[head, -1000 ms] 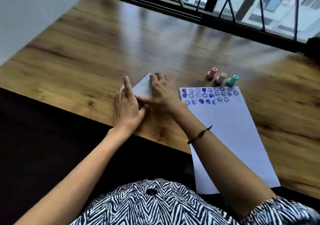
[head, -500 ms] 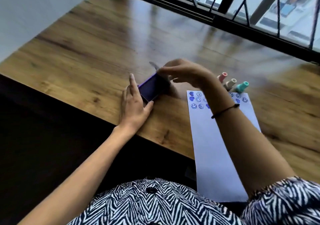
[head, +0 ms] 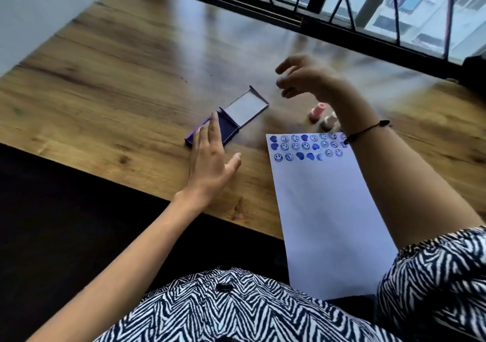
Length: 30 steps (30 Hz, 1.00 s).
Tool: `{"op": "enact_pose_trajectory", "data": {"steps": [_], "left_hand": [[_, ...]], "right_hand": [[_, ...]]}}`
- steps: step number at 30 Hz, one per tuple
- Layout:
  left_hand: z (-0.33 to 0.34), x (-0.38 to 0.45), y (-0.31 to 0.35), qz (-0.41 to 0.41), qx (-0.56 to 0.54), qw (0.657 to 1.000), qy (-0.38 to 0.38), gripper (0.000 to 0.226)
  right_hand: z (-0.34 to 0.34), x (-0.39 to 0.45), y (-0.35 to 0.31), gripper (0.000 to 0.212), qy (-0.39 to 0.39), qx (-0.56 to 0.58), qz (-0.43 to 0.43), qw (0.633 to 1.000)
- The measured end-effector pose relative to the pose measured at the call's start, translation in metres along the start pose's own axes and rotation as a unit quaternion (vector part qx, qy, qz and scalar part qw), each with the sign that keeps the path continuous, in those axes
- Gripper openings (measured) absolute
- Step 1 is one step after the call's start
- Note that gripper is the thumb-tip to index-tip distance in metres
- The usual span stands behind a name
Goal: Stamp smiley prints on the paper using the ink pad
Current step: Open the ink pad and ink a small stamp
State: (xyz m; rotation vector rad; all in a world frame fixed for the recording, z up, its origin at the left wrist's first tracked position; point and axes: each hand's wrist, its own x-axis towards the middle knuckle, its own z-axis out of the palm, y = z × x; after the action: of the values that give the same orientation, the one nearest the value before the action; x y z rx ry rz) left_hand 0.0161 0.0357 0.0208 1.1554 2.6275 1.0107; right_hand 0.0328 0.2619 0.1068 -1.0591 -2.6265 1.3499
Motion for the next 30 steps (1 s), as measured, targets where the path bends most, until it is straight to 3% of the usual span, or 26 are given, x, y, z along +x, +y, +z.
{"op": "enact_pose_trajectory", "data": {"steps": [3, 5, 8, 12, 15, 17, 19, 21, 24, 30], "left_hand": [[0.004, -0.001, 0.005, 0.004, -0.017, 1.000, -0.009, 0.087], [0.006, -0.001, 0.008, 0.005, -0.016, 1.000, -0.014, 0.085], [0.010, -0.001, 0.013, 0.012, -0.015, 1.000, -0.018, 0.083], [0.009, -0.001, 0.016, 0.026, -0.029, 0.999, -0.001, 0.073], [0.004, 0.000, 0.016, 0.029, -0.058, 0.997, 0.037, 0.056], [-0.002, 0.001, 0.016, 0.014, -0.117, 0.991, 0.060, 0.045], [-0.010, 0.003, 0.017, -0.019, -0.214, 0.975, 0.049, 0.040], [-0.016, 0.003, 0.017, -0.042, -0.274, 0.960, 0.029, 0.040], [-0.022, -0.001, 0.011, -0.047, -0.275, 0.959, 0.046, 0.037], [-0.031, -0.013, -0.008, -0.079, -0.271, 0.956, 0.079, 0.029]], "right_hand": [[-0.027, -0.008, 0.016, 0.028, 0.077, -0.215, -0.052, 0.972], [-0.038, -0.013, 0.028, 0.030, 0.061, -0.322, -0.050, 0.944], [-0.033, -0.015, 0.049, 0.040, 0.008, -0.417, -0.024, 0.909], [-0.020, -0.009, 0.065, 0.033, 0.038, -0.494, -0.033, 0.868], [-0.015, -0.011, 0.062, 0.025, 0.089, -0.400, -0.062, 0.910], [-0.007, -0.022, 0.049, 0.022, 0.080, -0.218, -0.088, 0.969], [0.007, -0.038, 0.032, 0.023, 0.015, -0.022, -0.105, 0.994], [0.026, -0.053, 0.018, 0.021, -0.039, 0.064, -0.128, 0.989], [0.052, -0.065, 0.006, 0.019, -0.086, 0.120, -0.143, 0.979], [0.084, -0.069, -0.002, 0.010, -0.125, 0.159, -0.150, 0.968]]}}
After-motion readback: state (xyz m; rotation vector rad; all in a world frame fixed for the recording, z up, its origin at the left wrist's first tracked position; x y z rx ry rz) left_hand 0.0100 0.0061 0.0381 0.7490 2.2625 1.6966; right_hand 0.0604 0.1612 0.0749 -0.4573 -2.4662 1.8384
